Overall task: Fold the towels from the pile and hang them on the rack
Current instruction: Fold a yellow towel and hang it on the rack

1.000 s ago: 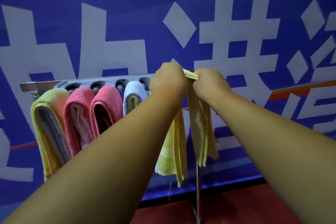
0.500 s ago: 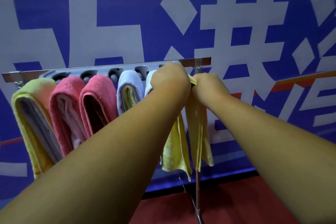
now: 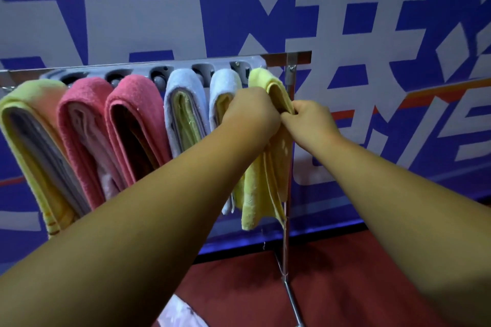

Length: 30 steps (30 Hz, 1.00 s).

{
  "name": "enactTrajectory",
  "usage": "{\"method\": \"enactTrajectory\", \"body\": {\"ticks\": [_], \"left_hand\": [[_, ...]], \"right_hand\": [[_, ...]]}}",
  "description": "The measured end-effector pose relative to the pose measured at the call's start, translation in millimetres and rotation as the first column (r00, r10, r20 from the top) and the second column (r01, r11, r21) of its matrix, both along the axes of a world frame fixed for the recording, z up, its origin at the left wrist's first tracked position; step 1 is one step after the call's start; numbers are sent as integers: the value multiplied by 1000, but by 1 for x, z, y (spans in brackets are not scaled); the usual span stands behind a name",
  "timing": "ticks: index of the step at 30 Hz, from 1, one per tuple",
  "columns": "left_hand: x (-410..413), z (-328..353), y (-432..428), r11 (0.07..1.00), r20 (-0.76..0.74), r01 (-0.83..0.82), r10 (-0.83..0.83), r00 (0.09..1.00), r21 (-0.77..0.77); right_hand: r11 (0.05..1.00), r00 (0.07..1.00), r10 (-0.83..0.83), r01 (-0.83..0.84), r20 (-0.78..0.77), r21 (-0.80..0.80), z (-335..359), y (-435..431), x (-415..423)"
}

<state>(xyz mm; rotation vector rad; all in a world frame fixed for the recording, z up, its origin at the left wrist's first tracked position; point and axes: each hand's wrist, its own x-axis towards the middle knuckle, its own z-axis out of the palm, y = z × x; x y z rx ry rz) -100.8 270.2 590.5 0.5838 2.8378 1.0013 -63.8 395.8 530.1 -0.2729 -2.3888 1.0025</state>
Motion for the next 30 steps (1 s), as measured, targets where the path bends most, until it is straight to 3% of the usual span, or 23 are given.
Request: {"method": "enactTrajectory", "body": {"ticks": [1,2,8,12,17,20,24,30], "left_hand": [[-1,-15,1,995,-86,-105,105,991,7],[2,-31,-1,988,-72,-154,156,985,32],[7,-109,-8,985,103,-172,171,980,7],[6,-146,-7,978,103,-194,201,974,-72],[0,-167,-5,968,115,-239,246,962,-70],[-6,-180,-4,965,45,-253,256,966,-73],[-9,-188,-7,969,-21,-224,223,975,-101],[-7,-201,-8,985,40,-143,147,988,-93]], "right_hand": [[999,1000,6,-6,-1,-33,-6,0,0],[998,1000,10,-10,5,-67,-12,0,1],[969,978,124,-83,170,-233,-59,1,-7],[983,962,80,-34,259,-180,-91,10,-9],[983,982,-7,41,187,-177,-113,16,-5],[986,985,-67,90,162,-142,-118,13,0],[982,980,-103,127,168,-139,-129,6,4],[984,976,-112,136,189,-118,-145,-1,8]]}}
